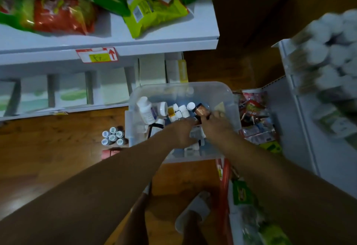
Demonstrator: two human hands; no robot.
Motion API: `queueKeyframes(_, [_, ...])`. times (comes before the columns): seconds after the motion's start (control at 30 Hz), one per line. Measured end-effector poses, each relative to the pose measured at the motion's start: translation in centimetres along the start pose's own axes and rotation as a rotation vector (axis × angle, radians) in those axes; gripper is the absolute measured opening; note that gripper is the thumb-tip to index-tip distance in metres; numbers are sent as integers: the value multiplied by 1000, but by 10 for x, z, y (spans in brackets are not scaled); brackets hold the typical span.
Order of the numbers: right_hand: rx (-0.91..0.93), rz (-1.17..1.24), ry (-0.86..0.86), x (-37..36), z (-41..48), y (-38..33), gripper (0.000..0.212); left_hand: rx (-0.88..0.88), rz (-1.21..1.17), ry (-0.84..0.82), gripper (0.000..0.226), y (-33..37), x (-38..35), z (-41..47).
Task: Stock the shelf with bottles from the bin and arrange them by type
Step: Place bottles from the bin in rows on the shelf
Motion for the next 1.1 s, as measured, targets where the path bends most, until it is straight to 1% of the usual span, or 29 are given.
queueKeyframes(0.07, [34,-101,-10,-11,2,1,64,-13,9,-5,68,4,-14,12])
queueKeyframes(0.13, [75,-133,34,-16,-1,2,46,-6,53,-11,64,9,-22,17])
queueKeyframes(0.17, [88,-121,54,-16,-4,3,42,-6,60,9,61,9,-25,20])
queueKeyframes(0.23, [76,-23,82,-9,-9,5,43,0,37,15,52,11,-20,19])
queueKeyframes(0.3, [12,218,110,3,-17,10,52,43,-22,4,41,9,-5,15])
queueKeyframes(0.37, [-68,547,188,25,-29,22,55,88,-125,35,36,9,25,6])
queueKeyframes(0.43, [-175,914,299,55,-51,39,55,131,-300,130,41,14,63,-9])
queueKeyframes(0.47, [-235,1091,355,74,-65,47,58,153,-399,199,43,22,86,-21])
queueKeyframes(0.53, [-352,1412,443,114,-96,57,64,186,-621,320,39,43,126,-43])
queueKeyframes(0.6, [-417,1660,530,149,-122,60,67,178,-833,352,36,75,162,-63])
queueKeyframes(0.67, [-444,1846,621,186,-148,64,70,119,-974,347,31,116,198,-79])
queueKeyframes(0.73, [-436,2004,704,228,-177,69,66,57,-1103,360,29,157,232,-93])
queueKeyframes(0.83, [-360,2168,776,288,-228,77,57,-32,-1277,303,33,219,278,-117])
queueKeyframes(0.87, [-351,2180,819,307,-250,82,54,-76,-1312,264,35,241,293,-126])
queueKeyframes(0.93, [-350,2209,850,330,-280,84,46,-139,-1393,195,37,268,310,-140])
queueKeyframes(1.0, [-360,2232,928,353,-327,87,40,-221,-1462,46,39,304,326,-160])
queueKeyframes(1.1, [-338,2255,1056,372,-395,86,42,-309,-1491,-210,41,352,329,-189])
Point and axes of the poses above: each hand's wrist, its own z-axis towards the middle knuckle, its own x-axis out of the back of the hand, y = z × x, the point moved 3 cm from there along z, towards the middle knuckle, and after that the axes turned 12 degrees about y, right-handed, at the moved point
